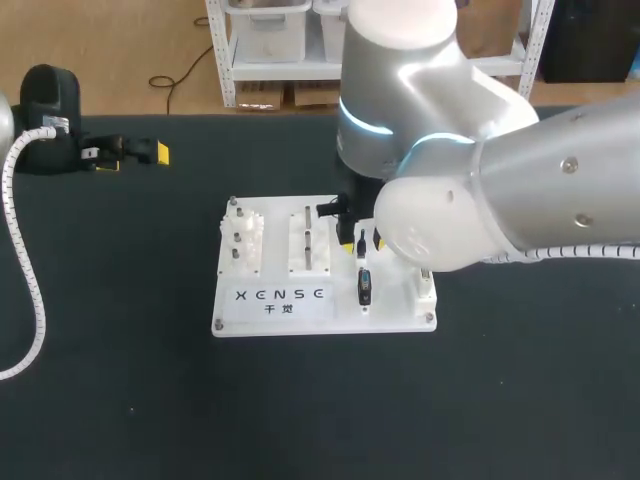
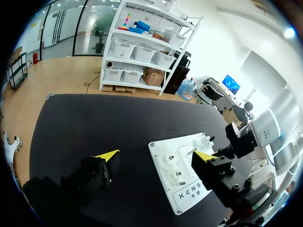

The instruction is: Insert the USB connector, Ethernet cable, and multi-pin plug into their matching sockets one by one.

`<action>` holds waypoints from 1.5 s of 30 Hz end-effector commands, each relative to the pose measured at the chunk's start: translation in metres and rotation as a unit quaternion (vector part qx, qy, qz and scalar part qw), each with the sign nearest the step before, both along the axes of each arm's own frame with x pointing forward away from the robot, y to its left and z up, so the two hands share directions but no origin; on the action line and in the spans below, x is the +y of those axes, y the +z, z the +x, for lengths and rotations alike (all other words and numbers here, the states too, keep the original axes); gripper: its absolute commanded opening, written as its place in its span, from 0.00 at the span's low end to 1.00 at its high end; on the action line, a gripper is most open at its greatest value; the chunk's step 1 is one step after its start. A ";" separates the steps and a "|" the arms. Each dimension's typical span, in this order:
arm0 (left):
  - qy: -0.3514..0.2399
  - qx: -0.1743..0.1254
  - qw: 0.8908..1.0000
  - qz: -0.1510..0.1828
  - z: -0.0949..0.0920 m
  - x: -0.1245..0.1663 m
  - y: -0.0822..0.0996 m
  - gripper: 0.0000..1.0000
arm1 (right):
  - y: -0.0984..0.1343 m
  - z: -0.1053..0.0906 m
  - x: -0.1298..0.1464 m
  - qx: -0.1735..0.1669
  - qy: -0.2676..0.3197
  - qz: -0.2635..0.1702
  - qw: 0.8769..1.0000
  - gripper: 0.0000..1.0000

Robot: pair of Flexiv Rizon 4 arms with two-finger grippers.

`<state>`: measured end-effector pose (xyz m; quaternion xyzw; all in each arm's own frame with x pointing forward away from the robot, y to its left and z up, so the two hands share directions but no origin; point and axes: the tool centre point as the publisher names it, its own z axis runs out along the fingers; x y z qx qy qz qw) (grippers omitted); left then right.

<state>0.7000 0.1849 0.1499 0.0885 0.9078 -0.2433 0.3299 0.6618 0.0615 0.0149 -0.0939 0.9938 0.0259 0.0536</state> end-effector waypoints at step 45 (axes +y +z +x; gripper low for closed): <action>0.000 0.000 1.000 0.000 0.000 0.000 0.000 1.00 | 0.030 0.003 -0.019 -0.039 -0.013 0.001 0.999 0.00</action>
